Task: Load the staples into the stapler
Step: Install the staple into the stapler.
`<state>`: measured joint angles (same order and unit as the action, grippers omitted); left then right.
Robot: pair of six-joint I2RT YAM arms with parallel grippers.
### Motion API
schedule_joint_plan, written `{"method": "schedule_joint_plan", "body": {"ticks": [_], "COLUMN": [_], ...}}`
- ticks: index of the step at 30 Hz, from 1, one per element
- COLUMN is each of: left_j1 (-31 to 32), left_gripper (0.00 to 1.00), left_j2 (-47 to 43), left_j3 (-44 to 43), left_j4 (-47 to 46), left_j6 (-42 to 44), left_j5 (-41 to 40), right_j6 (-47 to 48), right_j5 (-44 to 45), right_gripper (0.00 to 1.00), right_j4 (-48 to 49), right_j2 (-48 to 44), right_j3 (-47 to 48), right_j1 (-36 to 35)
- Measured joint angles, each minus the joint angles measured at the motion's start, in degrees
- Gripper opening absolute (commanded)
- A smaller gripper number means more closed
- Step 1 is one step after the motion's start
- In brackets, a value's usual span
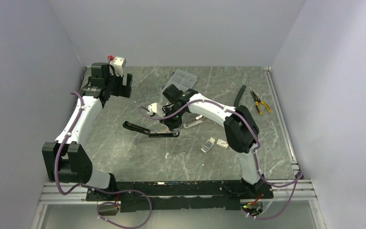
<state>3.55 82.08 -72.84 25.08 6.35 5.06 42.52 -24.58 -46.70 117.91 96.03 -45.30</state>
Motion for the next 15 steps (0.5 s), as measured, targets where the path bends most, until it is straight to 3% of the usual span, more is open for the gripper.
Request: {"method": "schedule_joint_plan", "body": {"ticks": [15], "left_j1": [-0.11], "left_gripper": [0.94], "left_j2": [-0.24], "left_j3": [-0.44], "left_j4": [0.07], "left_j6": [0.02], "left_j5": [0.02], "right_j6": [0.00], "right_j5": [0.52], "right_gripper": [0.14], "right_j4": [-0.90], "right_j2": [2.40], "right_j3": [0.79], "right_j1": [0.00]}}
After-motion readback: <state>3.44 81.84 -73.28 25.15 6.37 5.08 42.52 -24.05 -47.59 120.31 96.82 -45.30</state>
